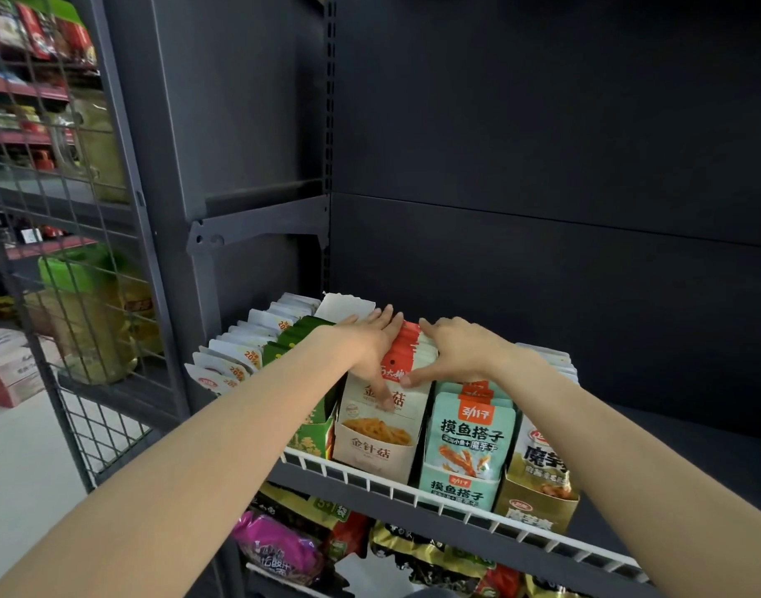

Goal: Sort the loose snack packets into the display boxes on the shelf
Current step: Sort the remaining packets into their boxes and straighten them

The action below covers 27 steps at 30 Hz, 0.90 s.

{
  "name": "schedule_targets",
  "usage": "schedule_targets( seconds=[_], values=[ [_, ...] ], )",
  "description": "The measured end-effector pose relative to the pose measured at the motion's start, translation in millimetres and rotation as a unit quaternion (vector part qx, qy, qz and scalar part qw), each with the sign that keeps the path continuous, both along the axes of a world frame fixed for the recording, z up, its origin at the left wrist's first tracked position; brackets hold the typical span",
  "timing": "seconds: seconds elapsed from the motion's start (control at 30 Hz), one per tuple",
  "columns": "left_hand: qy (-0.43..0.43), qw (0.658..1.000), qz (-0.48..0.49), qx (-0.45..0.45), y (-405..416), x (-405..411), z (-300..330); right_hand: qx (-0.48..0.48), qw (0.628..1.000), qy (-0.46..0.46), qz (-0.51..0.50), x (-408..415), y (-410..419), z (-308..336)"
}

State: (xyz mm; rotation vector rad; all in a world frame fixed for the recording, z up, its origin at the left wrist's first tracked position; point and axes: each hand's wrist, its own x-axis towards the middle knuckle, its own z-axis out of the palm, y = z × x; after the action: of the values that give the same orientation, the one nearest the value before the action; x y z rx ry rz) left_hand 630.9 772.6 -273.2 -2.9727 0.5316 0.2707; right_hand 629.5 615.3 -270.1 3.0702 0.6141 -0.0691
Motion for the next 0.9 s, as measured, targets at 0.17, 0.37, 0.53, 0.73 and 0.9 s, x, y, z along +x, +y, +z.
schedule_targets(
  seconds=[0.17, 0.37, 0.53, 0.73, 0.9],
  values=[
    [-0.012, 1.000, -0.009, 0.004, 4.4, -3.3, -5.5, 0.067, 0.996, 0.057, 0.005, -2.6, -4.0, -3.5],
    [-0.075, 0.997, -0.019, -0.004, 7.5, -8.2, -10.2, 0.098, 0.994, 0.044, -0.007, -3.4, -4.3, -9.7],
    [-0.016, 0.998, 0.000, -0.060, 0.9, -11.9, -6.6, 0.118, 0.990, 0.065, -0.044, -6.0, -9.3, -12.1],
    [-0.077, 0.973, -0.006, -0.218, -13.3, -14.7, -19.2, 0.115, 0.990, 0.080, -0.033, -1.2, -10.1, -13.7],
    [-0.184, 0.974, 0.000, -0.129, -18.6, -3.1, -46.8, 0.126, 0.981, 0.135, -0.061, 1.6, -15.8, -15.3]
  ],
)
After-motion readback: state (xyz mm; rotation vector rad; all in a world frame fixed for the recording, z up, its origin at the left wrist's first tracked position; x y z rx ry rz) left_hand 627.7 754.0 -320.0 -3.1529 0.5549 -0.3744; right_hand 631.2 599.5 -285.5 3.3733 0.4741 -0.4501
